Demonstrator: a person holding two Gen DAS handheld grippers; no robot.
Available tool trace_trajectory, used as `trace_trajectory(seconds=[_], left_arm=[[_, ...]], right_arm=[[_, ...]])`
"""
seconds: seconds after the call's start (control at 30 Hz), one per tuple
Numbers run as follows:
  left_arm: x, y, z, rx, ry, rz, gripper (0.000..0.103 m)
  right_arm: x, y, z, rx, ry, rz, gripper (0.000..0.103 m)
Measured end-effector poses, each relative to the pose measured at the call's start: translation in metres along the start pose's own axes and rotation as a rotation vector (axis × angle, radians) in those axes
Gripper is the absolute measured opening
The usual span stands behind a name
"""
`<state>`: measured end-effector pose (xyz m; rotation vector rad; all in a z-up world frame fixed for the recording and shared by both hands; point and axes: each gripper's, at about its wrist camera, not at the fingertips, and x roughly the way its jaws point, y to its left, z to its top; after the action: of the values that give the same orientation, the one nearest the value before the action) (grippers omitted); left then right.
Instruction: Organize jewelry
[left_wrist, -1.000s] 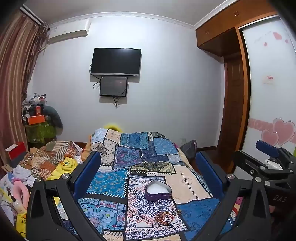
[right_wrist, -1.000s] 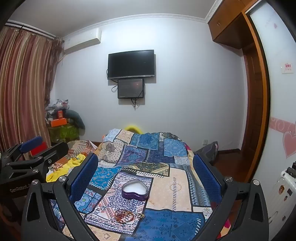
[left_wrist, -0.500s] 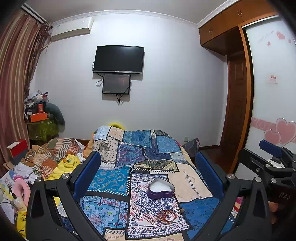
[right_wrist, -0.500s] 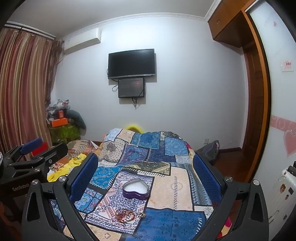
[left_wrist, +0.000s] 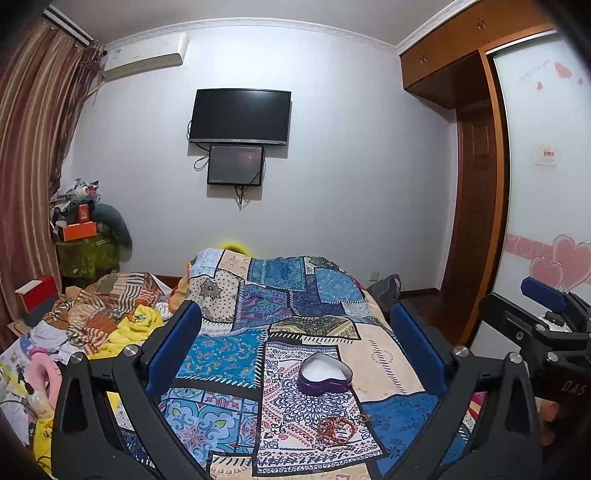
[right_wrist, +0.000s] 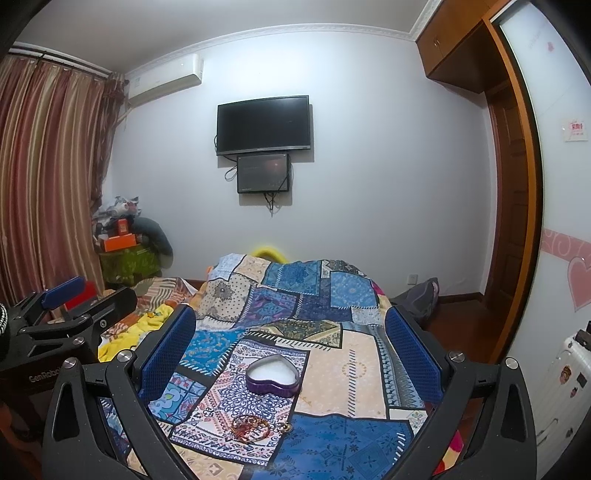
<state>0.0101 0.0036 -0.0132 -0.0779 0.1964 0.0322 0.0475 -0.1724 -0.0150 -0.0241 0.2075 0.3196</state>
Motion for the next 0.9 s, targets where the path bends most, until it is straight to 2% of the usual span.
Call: trace_trajectory(seconds=[0.9], left_arm=[[-0.0029, 0.0017, 0.0007, -0.006, 0.017, -0.010, 0.103]], right_arm=[[-0.0002, 0.0052, 0.0001, 0.003, 0.014, 0.014, 0.102]])
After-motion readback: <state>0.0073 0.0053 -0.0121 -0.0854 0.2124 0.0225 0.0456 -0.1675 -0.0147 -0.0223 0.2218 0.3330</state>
